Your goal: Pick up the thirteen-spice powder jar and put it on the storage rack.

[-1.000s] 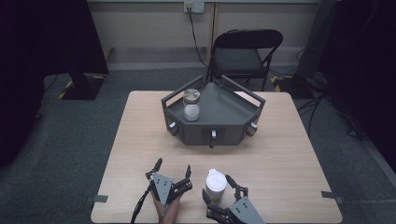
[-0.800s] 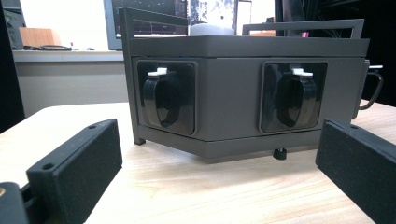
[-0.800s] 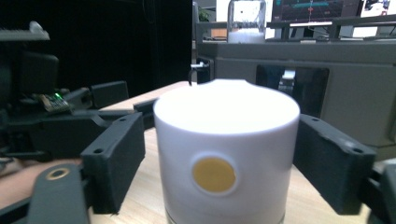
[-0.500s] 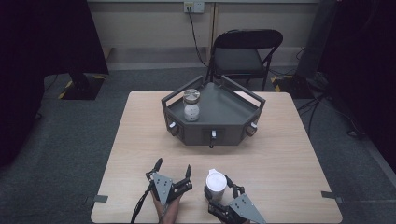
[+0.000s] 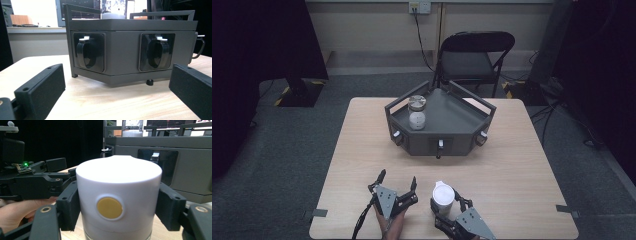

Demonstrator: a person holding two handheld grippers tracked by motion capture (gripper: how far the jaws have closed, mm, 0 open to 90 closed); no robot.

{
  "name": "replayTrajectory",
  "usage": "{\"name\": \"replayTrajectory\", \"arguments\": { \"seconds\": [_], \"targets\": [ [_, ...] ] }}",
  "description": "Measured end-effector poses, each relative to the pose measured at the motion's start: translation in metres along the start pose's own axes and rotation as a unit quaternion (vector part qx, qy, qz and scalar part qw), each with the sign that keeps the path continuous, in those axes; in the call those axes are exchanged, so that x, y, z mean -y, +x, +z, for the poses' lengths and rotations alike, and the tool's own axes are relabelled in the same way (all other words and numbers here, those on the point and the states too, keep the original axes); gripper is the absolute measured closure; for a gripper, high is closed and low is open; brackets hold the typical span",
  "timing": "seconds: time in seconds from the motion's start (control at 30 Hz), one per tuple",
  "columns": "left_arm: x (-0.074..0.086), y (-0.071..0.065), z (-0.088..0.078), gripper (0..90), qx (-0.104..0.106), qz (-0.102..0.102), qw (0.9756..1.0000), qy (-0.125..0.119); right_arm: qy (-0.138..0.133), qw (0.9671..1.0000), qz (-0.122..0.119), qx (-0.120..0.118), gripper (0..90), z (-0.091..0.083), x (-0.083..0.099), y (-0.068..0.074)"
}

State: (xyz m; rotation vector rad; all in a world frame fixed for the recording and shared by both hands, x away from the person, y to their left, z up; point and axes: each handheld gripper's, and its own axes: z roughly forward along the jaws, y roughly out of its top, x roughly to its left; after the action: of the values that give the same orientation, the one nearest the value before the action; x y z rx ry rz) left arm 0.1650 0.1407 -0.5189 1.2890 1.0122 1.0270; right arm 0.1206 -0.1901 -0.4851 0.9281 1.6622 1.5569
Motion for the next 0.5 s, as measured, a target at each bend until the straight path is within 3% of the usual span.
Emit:
{"name": "replayTrajectory", "arguments": {
  "seconds": [0.5],
  "targets": [
    [0.000, 0.000, 0.000, 0.0, 0.000, 0.000, 1.0000, 0.000, 0.002, 0.9999, -0.007, -0.008, 29.7, 0.000, -0.016, -0.009]
  ]
}}
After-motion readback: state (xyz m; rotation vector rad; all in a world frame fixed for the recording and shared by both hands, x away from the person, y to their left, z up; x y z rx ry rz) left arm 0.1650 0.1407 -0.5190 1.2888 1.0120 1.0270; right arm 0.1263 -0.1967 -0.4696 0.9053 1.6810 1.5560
